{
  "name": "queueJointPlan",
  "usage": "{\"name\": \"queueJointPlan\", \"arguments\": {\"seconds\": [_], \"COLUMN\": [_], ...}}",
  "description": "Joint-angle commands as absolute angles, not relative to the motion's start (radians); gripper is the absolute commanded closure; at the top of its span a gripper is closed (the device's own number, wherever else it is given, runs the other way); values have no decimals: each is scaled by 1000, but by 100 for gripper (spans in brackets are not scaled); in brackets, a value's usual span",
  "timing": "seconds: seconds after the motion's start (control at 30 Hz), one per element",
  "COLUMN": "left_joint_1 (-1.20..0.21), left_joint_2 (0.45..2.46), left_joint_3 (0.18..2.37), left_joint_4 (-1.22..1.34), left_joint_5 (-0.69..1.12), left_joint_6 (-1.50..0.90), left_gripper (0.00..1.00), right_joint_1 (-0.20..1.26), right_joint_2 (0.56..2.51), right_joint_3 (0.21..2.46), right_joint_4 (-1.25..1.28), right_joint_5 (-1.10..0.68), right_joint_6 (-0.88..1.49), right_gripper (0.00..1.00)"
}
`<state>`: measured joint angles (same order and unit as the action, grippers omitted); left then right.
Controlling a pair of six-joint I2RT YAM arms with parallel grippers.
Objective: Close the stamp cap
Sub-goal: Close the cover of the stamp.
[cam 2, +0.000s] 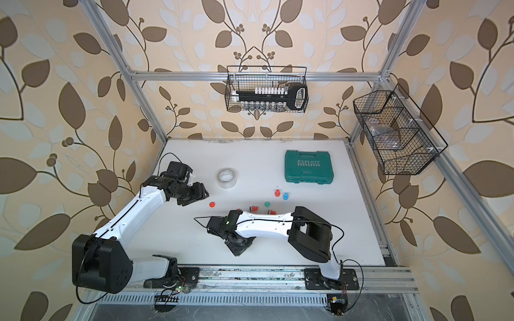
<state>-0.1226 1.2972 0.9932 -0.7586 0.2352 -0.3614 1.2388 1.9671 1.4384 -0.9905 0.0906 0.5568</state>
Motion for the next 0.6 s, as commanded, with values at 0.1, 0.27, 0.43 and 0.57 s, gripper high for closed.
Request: {"name": "queueJointPlan", "arguments": {"seconds": [0.1, 0.27, 0.43, 0.57], "left_joint_1": [-114, -114, -114, -114], "left_joint_2": [1299, 1301, 1304, 1305], "left_joint_3": [1024, 1023, 1024, 1023], "left_joint_4": [-775, -775, -775, -775], "left_joint_5": [248, 250, 253, 252], "left_joint_6": [-338, -338, -338, -338], "left_gripper": [37, 37, 38, 37], "right_joint_1": [1243, 1242, 1242, 1243], "right_joint_2": [1994, 1997, 2001, 2002], "right_joint_3": [1454, 1451, 1452, 1454], "right_joint_4": [-988, -982, -977, -977], "right_joint_5": [116, 115, 115, 115], "right_joint_6": [546, 542, 539, 537], "right_gripper": [100, 100, 100, 100]}}
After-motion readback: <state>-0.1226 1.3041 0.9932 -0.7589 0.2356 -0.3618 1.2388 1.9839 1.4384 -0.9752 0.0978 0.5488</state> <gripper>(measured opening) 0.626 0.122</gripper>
